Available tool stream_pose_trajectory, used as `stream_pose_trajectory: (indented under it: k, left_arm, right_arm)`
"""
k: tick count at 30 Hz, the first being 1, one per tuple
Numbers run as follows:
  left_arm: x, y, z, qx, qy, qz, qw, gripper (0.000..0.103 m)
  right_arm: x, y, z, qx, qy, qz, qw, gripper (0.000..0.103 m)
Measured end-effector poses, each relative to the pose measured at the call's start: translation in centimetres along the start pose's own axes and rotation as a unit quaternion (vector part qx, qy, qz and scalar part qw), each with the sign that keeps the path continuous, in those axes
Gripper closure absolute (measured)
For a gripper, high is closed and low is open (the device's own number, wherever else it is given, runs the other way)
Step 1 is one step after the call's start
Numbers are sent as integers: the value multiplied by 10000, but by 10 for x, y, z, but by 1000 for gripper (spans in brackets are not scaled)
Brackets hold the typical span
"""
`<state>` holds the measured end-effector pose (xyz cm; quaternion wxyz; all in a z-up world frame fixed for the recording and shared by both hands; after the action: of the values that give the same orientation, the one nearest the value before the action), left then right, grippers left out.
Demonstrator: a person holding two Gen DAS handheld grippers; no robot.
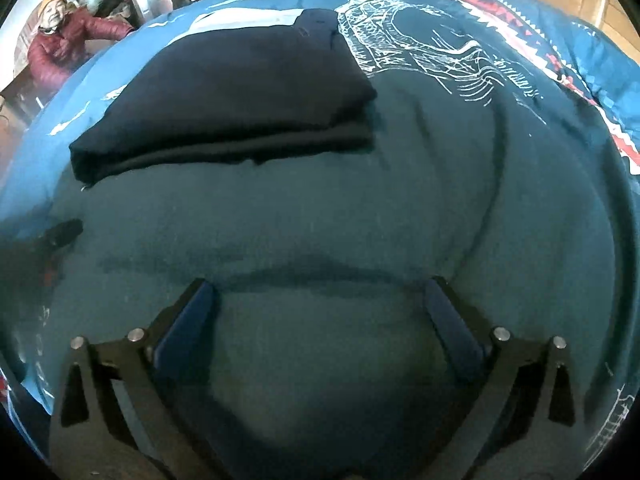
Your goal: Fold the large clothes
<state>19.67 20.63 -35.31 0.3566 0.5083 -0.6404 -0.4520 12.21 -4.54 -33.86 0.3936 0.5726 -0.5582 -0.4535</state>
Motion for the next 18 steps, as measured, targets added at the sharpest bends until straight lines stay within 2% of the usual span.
stream_pose_trajectory:
  k: [6, 18]
  left_arm:
    - [-1, -6, -6, 217, 52, 102, 9997, 0]
    - [-2, -7, -10, 317, 62, 169, 9993, 0]
  right_arm:
    - [-3, 0, 5, 141, -77, 223, 9996, 0]
    - [-1, -3, 8, 103, -187, 202, 9996, 0]
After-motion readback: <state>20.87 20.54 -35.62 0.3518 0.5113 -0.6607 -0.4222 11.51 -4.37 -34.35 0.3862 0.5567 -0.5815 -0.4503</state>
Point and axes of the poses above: each gripper's, at about its wrist camera, not at the fingertips, and y roughly against the way its jaws point, x to its right, z to its underside, the point moved 10 cm from there along -y, roughly the way its jaws point, and after that the axes turned 14 degrees about -x, right-handed, at the moved point
